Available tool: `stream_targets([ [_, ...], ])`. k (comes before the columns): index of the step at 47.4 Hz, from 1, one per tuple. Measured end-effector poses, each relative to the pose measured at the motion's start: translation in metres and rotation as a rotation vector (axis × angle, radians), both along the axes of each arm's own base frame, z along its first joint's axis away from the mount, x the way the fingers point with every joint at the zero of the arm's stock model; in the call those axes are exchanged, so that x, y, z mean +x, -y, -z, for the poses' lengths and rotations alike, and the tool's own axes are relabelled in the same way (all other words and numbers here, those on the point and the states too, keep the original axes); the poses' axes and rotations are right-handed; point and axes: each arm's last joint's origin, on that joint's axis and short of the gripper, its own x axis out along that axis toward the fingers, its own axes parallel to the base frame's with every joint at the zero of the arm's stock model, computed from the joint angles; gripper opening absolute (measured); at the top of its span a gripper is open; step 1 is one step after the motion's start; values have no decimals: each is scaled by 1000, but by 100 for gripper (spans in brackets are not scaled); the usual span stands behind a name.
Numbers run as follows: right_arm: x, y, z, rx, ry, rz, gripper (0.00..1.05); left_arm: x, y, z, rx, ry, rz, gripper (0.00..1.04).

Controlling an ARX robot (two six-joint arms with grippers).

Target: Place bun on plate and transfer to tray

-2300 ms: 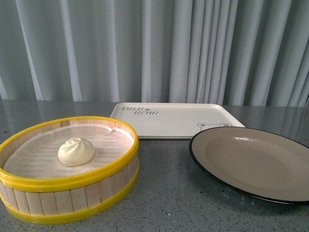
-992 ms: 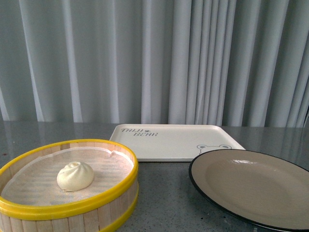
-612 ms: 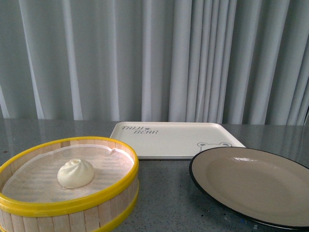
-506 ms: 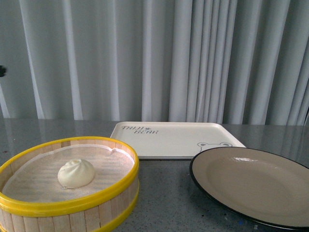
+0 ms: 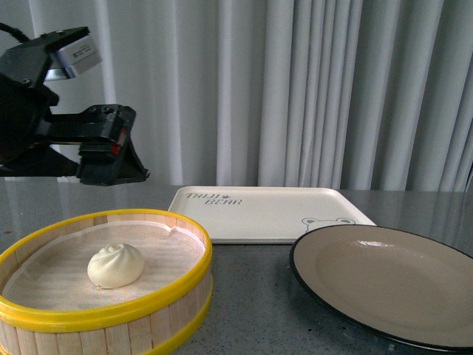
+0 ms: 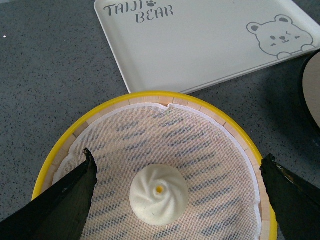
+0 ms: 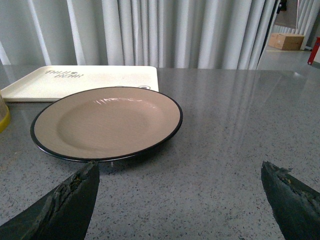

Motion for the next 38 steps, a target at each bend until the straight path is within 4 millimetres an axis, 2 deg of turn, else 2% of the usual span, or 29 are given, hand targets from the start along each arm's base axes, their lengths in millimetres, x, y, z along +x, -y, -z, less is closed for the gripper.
stream_targets([
  [6, 0, 0, 0, 0, 0, 0, 96, 11, 7, 3, 55, -29, -45, 98],
  [11, 0, 0, 0, 0, 0, 0, 96, 21, 12, 15, 72, -79, -62, 98],
  [23, 0, 0, 0, 0, 0, 0, 96, 17, 25, 27, 115, -164, -41, 98],
  [38, 0, 0, 0, 0, 0, 0, 96, 21, 26, 36, 117, -187, -94, 98],
])
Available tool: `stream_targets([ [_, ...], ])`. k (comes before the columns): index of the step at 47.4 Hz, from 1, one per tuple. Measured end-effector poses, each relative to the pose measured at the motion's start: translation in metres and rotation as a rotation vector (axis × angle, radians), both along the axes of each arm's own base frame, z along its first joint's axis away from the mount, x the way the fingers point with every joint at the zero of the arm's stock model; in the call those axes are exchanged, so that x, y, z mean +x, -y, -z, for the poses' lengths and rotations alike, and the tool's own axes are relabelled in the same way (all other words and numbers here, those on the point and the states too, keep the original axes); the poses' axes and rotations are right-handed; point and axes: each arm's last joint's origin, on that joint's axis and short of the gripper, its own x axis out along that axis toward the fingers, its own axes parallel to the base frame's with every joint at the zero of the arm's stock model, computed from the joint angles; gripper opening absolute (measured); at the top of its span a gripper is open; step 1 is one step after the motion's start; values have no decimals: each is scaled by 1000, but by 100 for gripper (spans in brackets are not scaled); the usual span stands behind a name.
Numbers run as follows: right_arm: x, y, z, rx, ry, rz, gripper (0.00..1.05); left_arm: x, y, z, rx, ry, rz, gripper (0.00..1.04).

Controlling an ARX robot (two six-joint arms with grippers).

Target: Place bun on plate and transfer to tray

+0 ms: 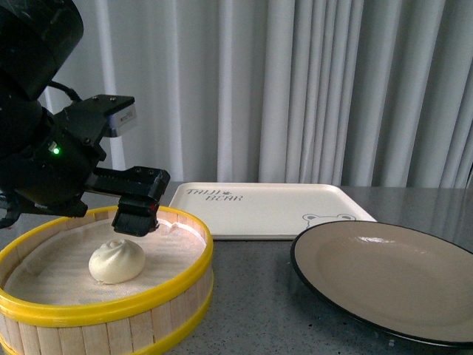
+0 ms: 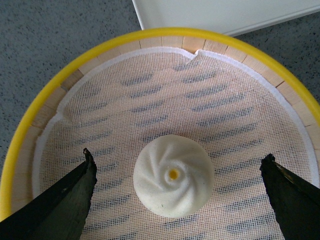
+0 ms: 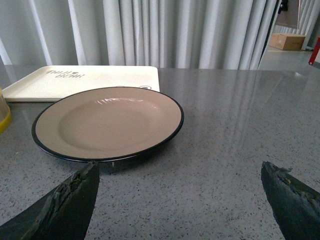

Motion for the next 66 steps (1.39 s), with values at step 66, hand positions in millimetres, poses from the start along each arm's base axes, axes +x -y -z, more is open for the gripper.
stream_targets([
  [66, 0, 0, 0, 0, 0, 0, 96, 8, 14, 35, -30, -76, -55, 77],
])
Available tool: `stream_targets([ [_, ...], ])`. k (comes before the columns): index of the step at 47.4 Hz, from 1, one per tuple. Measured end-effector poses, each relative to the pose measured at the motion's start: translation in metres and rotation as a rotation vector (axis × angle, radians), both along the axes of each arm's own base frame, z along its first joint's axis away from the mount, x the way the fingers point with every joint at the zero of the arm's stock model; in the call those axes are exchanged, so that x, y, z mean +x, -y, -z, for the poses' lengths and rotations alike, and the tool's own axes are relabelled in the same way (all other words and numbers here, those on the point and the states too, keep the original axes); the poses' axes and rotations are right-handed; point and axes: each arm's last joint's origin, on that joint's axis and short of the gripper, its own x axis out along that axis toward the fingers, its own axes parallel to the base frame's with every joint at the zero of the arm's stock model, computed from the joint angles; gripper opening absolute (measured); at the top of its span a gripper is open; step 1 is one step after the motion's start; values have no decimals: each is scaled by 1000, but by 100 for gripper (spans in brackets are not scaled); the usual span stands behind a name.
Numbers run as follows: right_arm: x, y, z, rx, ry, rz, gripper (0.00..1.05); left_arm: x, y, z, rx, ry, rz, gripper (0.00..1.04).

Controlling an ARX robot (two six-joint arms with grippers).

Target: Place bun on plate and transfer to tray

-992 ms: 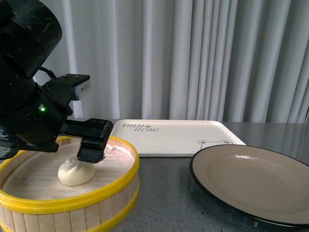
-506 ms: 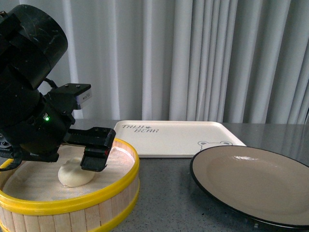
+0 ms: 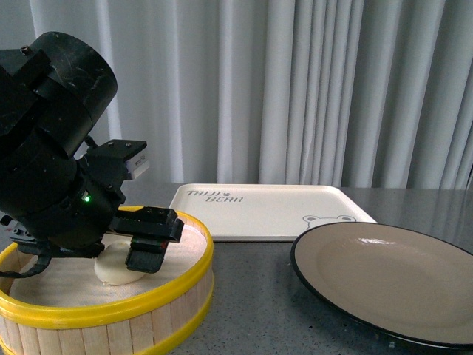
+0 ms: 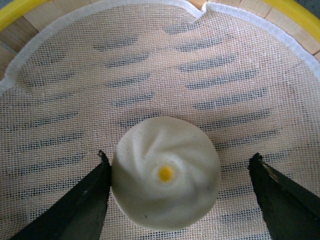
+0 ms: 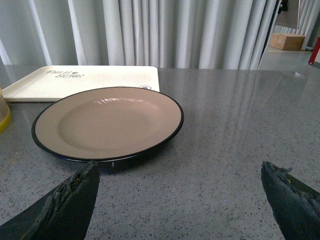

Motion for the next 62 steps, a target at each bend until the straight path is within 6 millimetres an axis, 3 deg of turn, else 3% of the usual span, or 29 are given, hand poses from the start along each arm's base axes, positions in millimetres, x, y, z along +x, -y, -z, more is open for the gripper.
stream_targets([
  [11, 0, 0, 0, 0, 0, 0, 96, -1, 5, -1, -129, 54, 42, 36],
  [20, 0, 0, 0, 0, 0, 0, 96, -5, 5, -18, -178, 132, 68, 5],
  [26, 0, 0, 0, 0, 0, 0, 96, -5, 5, -34, -183, 249, 109, 5],
  [31, 0, 0, 0, 0, 0, 0, 96, -7, 17, -42, -226, 323, 184, 5],
  [35, 0, 0, 0, 0, 0, 0, 96, -11, 38, -42, -238, 370, 304, 5],
  [48, 0, 0, 0, 0, 0, 0, 96, -15, 107, -14, -254, 343, 597, 5],
  [56, 0, 0, 0, 0, 0, 0, 96, -14, 150, -27, -237, 385, 665, 5],
  [62, 0, 0, 0, 0, 0, 0, 96, -10, 164, -25, -228, 375, 668, 5],
])
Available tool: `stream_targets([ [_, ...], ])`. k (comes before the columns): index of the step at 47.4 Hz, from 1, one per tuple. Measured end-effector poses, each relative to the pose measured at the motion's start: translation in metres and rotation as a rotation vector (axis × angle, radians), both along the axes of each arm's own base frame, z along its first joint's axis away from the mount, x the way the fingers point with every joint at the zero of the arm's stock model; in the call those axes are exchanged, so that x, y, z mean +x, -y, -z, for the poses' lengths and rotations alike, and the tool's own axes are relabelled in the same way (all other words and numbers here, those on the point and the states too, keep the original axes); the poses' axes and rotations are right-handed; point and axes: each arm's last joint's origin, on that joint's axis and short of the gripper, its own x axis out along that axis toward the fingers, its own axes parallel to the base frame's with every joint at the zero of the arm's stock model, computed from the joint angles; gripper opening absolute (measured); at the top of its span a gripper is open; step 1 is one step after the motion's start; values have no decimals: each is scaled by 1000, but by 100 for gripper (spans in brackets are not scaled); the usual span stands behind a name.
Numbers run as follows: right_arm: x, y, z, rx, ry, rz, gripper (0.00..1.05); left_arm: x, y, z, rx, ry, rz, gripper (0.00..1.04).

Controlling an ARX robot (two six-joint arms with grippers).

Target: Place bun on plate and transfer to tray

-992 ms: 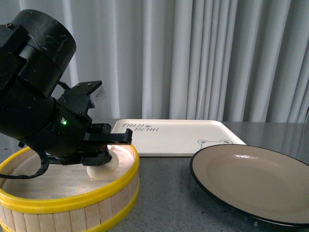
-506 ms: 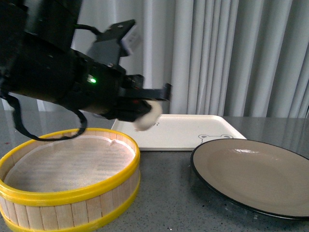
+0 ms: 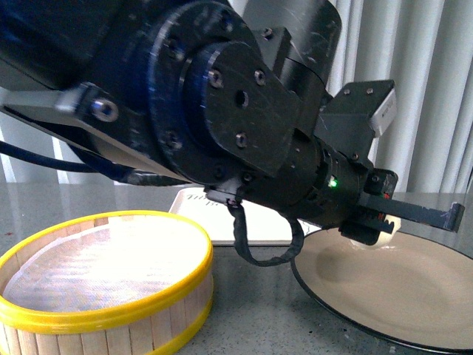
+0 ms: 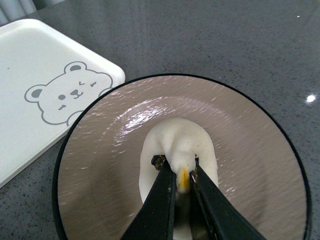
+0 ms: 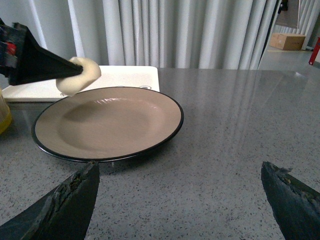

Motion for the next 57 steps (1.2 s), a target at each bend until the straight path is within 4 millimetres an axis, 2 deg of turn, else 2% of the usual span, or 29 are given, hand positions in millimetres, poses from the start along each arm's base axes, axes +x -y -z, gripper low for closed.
stream_targets([
  [9, 0, 0, 0, 0, 0, 0, 96, 12, 14, 15, 52, -83, 18, 5],
  [14, 0, 0, 0, 0, 0, 0, 96, 18, 20, 16, 71, -109, 6, 5],
  [23, 0, 0, 0, 0, 0, 0, 96, 15, 37, 17, 124, -123, -3, 5],
  [42, 0, 0, 0, 0, 0, 0, 96, 10, 54, 25, 181, -154, -21, 5],
  [49, 0, 0, 0, 0, 0, 0, 96, 8, 57, 27, 197, -171, -21, 22],
  [57, 0, 0, 0, 0, 0, 0, 96, 6, 59, 28, 172, -213, -15, 54],
])
